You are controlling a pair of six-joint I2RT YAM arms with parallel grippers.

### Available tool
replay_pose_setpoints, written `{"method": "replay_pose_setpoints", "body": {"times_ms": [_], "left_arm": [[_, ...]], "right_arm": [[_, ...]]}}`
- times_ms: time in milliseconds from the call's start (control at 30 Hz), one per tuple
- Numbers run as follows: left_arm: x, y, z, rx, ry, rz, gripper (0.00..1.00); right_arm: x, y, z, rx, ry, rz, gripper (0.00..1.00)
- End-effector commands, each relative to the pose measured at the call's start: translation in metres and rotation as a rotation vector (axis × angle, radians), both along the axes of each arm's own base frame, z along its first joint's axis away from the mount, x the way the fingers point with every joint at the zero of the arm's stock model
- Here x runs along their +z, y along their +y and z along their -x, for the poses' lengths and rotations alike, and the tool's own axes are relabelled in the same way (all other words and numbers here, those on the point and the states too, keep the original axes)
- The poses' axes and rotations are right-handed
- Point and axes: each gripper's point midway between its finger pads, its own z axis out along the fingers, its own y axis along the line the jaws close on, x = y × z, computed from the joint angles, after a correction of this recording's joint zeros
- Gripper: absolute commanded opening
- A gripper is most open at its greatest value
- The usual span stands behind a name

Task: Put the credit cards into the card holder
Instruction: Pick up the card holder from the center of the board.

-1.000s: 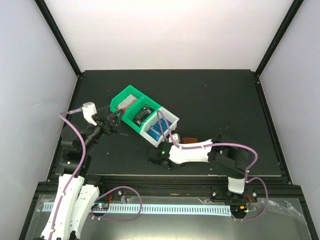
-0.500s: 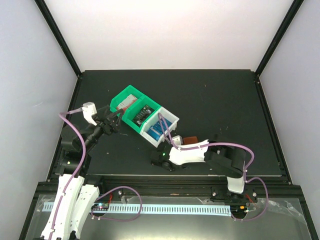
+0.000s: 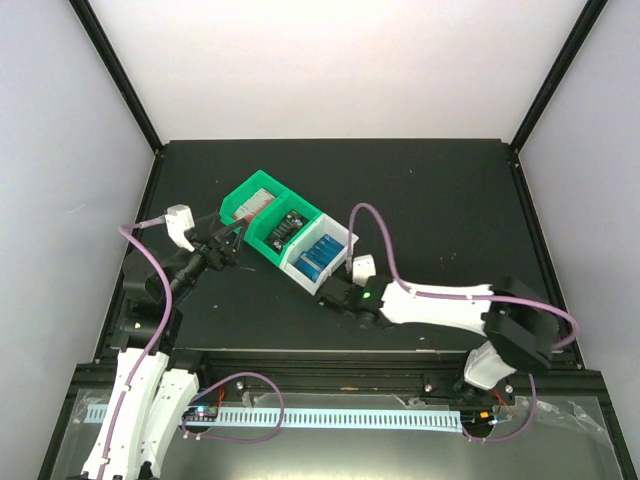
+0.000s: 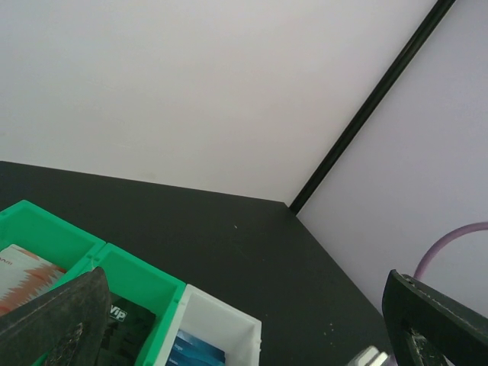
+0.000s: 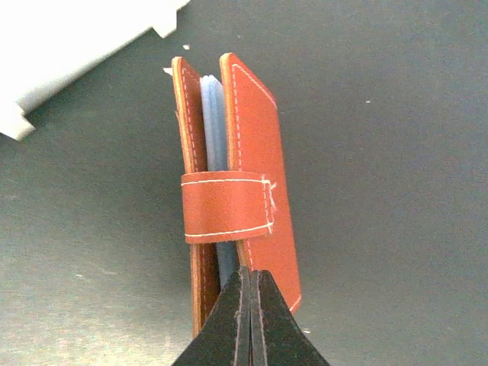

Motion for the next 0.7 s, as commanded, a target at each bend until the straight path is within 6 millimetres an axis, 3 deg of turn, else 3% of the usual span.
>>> {"method": "replay_pose_setpoints", "body": {"times_ms": [0,67,100,167,400,500,667], "left_arm": [[0.01,-0.007,0.004,-0.042,-0.01,0.011,0.99],[0.006,-0.011,0.004,-0.068,0.009,0.027,0.99],[0.003,-0.013,0.003,-0.086,0.02,0.037,0.99],[-0.004,-0.02,0.003,-0.127,0.055,0.062,0.99],[-0.043,-0.048,-0.001,-0.234,0.231,0.112,0.99],[-0.055,-0.067,0.002,-0.278,0.284,0.107,0.99],[-0.056,-0.097,0.016,-0.382,0.335,0.146,0.99]], "right_arm": [[0.015,0.023,-0.008,0.063,0.042,-0.299,0.01],[0.017,0.03,-0.005,0.101,0.091,-0.453,0.01],[0.028,0.037,-0.006,0.13,0.085,-0.554,0.01],[0.032,0.035,-0.008,0.147,0.099,-0.673,0.01],[0.071,0.036,-0.005,0.24,0.067,-0.919,0.01],[0.094,0.036,-0.002,0.276,0.039,-1.009,0.01],[0.141,0.037,0.01,0.355,-0.017,-1.158,0.01]]}}
